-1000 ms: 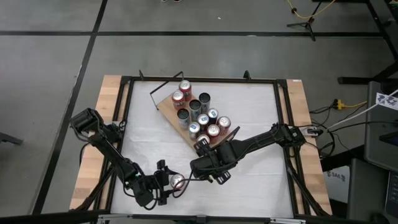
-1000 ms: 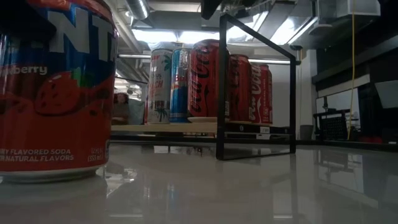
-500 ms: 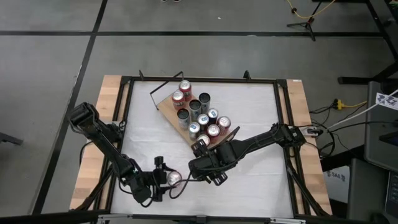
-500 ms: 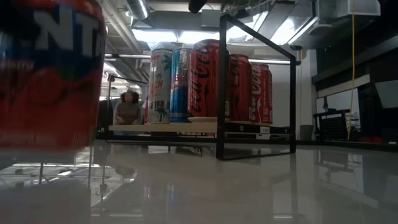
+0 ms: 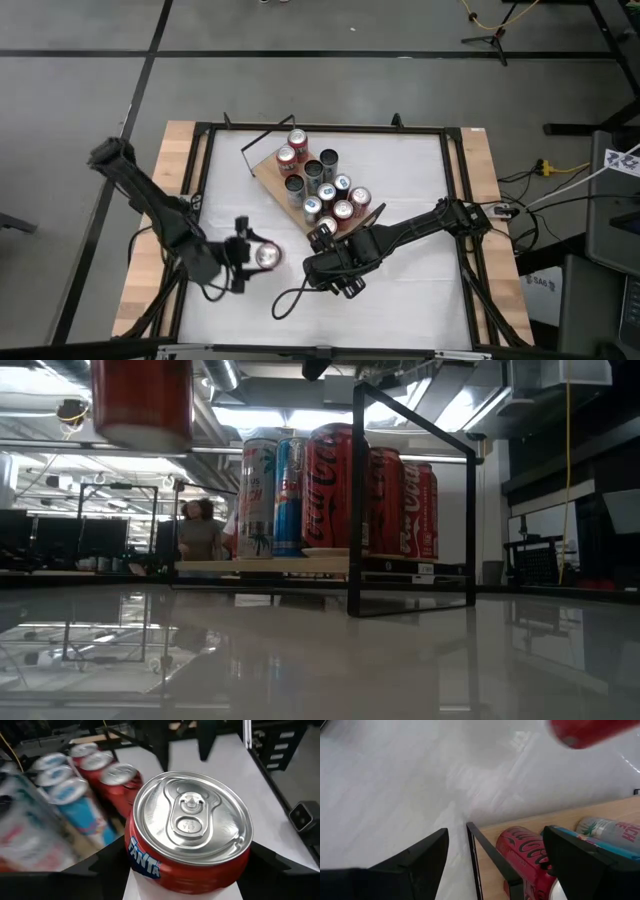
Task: Place canned beverage on shelf
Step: Put the red soda can on the shelf aligned with the other red soda cans
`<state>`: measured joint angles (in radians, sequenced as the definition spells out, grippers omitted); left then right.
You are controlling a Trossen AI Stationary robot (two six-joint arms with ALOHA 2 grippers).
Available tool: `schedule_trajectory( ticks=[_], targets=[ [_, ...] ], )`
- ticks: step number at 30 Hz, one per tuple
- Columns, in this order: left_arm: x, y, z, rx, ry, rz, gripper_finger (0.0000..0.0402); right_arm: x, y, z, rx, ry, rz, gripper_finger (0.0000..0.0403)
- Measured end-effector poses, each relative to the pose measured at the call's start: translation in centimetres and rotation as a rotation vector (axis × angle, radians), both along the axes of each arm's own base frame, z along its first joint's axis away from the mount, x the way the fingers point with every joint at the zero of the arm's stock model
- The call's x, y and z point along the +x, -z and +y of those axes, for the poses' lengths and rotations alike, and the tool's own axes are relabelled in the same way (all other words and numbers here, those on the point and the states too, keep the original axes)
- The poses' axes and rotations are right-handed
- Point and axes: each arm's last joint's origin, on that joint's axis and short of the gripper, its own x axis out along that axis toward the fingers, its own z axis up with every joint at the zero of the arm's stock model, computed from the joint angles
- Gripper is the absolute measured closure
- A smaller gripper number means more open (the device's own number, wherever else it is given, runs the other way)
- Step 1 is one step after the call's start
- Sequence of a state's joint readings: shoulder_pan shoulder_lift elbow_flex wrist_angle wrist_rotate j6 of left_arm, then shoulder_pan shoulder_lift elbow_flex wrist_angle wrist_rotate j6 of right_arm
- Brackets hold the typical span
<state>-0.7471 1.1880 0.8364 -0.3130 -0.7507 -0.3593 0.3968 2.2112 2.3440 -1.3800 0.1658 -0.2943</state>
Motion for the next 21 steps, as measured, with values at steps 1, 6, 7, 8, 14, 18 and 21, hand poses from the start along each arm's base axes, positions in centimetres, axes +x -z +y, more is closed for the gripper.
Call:
schedule_trajectory(
  ticks=[1,6,7,8,14,18,21],
  targets=[
    [-0.4,-0.6,0.6,-0.007,-0.001,-0.006,0.0132,0.0,0.0,0.0,0.000,0.000,-0.001,0.0086],
    [-2.7,-2.8,3.7,0.016,-0.009,-0.014,0.0132,0.0,0.0,0.0,0.000,0.001,-0.004,0.0086],
    [-3.2,-3.2,4.3,0.016,-0.016,-0.016,0.0132,0.1,0.0,0.0,-0.003,0.003,-0.008,0.0086],
    [-3.6,-3.5,4.9,0.016,-0.024,-0.019,0.0132,0.1,0.0,0.0,-0.005,0.005,-0.015,0.0086],
    [-5.6,-4.2,7.6,0.049,-0.059,-0.053,0.0132,0.9,-0.2,-0.9,-0.001,0.033,-0.066,0.0086],
    [-6.8,-2.1,9.3,0.032,-0.106,-0.080,0.0132,1.8,-0.4,-2.7,0.009,0.080,-0.092,0.0086],
    [-7.4,-0.3,10.3,0.020,-0.146,-0.102,0.0132,2.4,-0.5,-4.3,0.012,0.115,-0.109,0.0086]
  ],
)
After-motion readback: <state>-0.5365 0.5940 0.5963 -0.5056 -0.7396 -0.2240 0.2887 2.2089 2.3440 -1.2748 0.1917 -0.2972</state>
